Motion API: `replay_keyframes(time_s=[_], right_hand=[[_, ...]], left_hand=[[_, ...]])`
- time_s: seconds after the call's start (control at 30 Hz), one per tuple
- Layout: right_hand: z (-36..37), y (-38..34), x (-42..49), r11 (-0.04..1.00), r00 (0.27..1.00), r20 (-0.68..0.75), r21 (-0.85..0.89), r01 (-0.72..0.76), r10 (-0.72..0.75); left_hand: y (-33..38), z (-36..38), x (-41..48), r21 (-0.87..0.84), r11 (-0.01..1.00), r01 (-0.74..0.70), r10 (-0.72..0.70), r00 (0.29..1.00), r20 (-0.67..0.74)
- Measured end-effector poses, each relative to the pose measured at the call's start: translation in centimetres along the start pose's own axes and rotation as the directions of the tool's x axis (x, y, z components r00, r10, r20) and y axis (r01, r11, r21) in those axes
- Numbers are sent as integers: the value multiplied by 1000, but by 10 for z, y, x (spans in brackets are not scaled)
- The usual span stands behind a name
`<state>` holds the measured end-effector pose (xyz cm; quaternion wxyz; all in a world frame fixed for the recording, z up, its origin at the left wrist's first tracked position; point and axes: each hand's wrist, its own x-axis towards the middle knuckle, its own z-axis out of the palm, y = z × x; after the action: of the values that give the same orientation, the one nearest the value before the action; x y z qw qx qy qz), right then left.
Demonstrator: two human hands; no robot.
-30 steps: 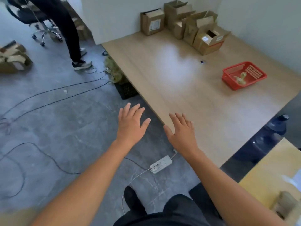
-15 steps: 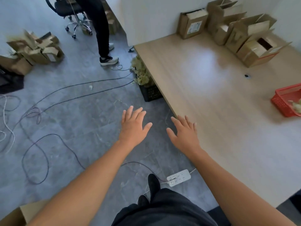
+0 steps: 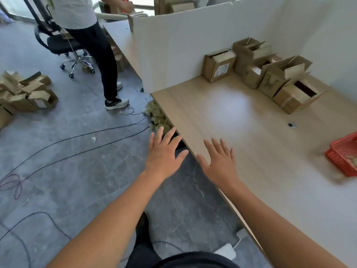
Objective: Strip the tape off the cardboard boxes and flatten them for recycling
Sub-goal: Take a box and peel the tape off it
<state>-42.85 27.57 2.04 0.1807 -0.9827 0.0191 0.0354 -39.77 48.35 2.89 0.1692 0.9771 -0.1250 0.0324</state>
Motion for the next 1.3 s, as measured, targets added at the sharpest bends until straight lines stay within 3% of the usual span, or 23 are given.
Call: replay_keyframes(time_s=[0.3, 0.57, 0.93, 1.3], right_hand=[[-21, -56, 94, 978, 970, -123, 15, -209, 209], [-35, -17, 167, 943, 927, -175, 31, -332, 333], [-72, 71, 277, 932, 903, -233, 129, -340, 361], [-102, 105, 407, 936, 907, -230, 83, -343, 353]], left_hand=[[-54, -40, 136, -57, 983, -174, 174, 985, -1], [-39, -17, 248, -44, 960, -277, 280, 957, 76], [13, 11, 406, 18, 955, -297, 295, 953, 62], [30, 48, 590, -38, 958, -283, 285, 943, 172]])
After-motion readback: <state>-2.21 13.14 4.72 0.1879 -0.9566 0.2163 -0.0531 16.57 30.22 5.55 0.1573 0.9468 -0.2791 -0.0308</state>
